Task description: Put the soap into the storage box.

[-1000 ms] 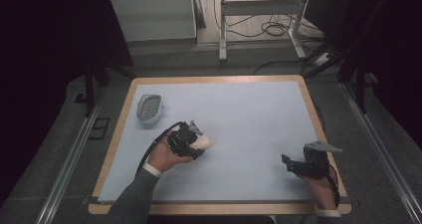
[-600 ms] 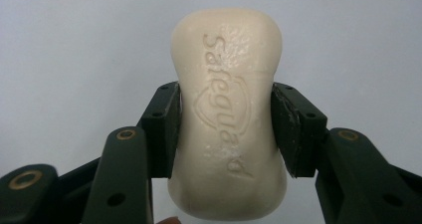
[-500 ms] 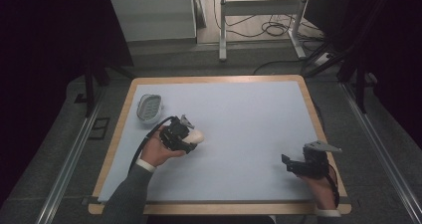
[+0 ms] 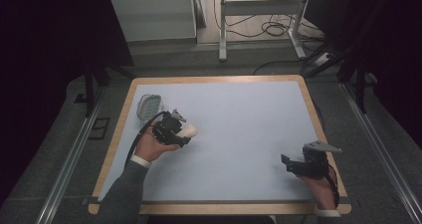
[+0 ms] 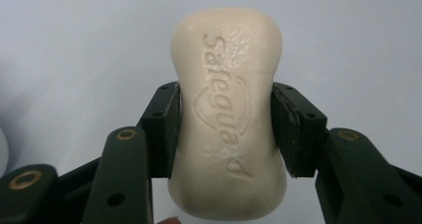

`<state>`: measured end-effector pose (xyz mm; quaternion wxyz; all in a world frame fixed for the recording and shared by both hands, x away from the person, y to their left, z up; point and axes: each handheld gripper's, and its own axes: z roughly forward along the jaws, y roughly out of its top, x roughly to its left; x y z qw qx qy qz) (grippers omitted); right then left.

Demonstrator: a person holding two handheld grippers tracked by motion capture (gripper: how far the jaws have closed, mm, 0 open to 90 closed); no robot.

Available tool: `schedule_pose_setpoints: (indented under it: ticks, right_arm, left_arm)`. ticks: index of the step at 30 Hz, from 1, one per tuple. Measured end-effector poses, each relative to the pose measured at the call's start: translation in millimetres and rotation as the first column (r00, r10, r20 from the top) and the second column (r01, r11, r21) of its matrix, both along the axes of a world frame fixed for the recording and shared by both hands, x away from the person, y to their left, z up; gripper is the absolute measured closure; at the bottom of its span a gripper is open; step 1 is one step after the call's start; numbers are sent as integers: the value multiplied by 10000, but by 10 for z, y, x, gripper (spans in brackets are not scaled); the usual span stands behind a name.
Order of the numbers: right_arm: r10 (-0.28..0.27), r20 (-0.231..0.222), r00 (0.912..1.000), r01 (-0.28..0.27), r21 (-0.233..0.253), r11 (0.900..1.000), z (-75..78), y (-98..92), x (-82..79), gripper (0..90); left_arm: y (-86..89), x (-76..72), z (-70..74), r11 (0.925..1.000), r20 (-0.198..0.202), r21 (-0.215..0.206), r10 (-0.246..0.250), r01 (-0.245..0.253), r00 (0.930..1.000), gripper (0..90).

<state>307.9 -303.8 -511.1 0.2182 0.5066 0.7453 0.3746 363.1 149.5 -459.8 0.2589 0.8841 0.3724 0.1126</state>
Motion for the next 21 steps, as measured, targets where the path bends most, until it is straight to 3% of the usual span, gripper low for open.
schedule_pose_setpoints:
  ticks: [10,21]
  right_arm:
    - [-6,-57,10000,5,-17,10000,-8,5,4,106]
    - [-4,-65,10000,3,-60,10000,-17,11,5,106]
  left_arm:
    - [170,112,101,9992,1,-194,339,-339,9994,492]
    - [273,265,282,9978,289,-197,639,-634,9975,492]
